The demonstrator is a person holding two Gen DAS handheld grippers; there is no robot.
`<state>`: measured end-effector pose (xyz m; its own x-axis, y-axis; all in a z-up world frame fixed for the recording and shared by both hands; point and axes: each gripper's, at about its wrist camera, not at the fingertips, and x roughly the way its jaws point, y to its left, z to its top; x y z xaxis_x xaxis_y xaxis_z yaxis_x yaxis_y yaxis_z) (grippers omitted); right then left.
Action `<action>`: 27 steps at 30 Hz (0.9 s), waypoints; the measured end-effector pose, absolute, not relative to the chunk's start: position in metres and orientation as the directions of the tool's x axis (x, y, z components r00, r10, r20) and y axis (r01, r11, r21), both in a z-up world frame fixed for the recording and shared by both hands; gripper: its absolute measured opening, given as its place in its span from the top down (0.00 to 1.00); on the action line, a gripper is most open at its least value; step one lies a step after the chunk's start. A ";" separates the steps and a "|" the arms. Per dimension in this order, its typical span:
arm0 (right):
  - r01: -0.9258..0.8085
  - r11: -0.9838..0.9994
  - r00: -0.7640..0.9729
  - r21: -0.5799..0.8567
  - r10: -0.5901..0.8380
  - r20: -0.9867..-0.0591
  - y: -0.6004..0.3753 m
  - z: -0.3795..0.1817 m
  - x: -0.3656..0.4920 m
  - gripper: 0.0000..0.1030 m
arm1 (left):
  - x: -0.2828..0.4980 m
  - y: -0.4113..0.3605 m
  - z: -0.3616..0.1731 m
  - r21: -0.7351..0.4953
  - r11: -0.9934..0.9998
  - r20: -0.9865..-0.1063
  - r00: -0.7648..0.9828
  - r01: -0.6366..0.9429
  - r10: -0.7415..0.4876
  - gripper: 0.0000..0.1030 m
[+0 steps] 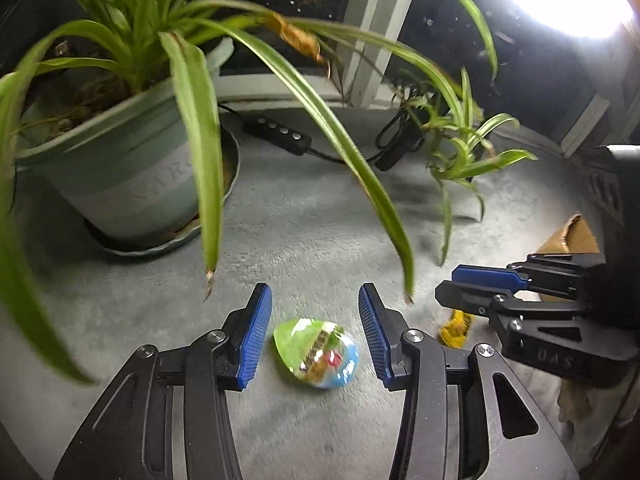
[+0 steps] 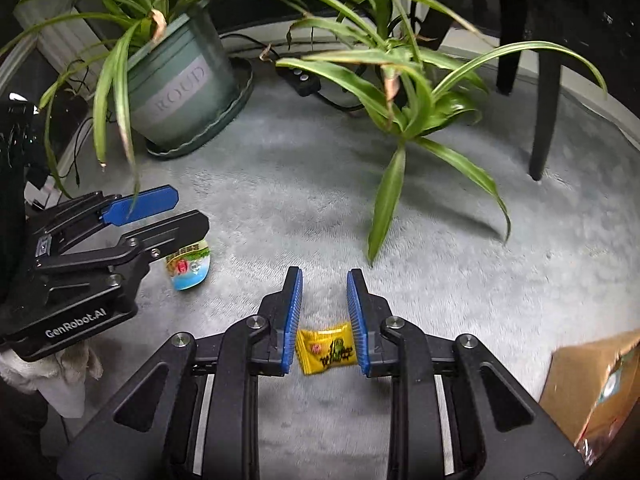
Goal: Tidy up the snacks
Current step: 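Grasp the yellow candy with the right tool while the left tool grasps the round cup snack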
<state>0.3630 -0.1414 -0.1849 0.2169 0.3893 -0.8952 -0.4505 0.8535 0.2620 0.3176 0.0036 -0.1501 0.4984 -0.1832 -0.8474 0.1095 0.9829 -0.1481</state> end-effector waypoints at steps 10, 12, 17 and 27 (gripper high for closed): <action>-0.505 0.839 0.143 0.202 0.312 -0.939 -0.128 -0.197 0.362 0.77 | 0.326 0.000 -0.173 -0.081 0.986 -0.893 0.429 0.143 -0.135 0.78; -0.518 0.832 0.129 0.199 0.306 -0.943 -0.129 -0.198 0.357 0.77 | 0.322 0.002 -0.176 -0.082 0.986 -0.898 0.419 0.147 -0.137 0.80; -0.530 0.820 0.100 0.216 0.313 -0.945 -0.135 -0.199 0.342 0.77 | 0.303 0.003 -0.180 -0.092 0.980 -0.901 0.405 0.178 -0.158 0.82; -0.533 0.809 0.078 0.249 0.340 -0.937 -0.153 -0.202 0.288 0.77 | 0.243 -0.021 -0.185 -0.084 0.959 -0.911 0.370 0.270 -0.184 0.83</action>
<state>0.2884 -0.1534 -0.2017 0.0781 0.3401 -0.9372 -0.5328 0.8088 0.2491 0.2431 -0.0206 -0.1849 0.3698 -0.1841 -0.9107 0.2696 0.9593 -0.0844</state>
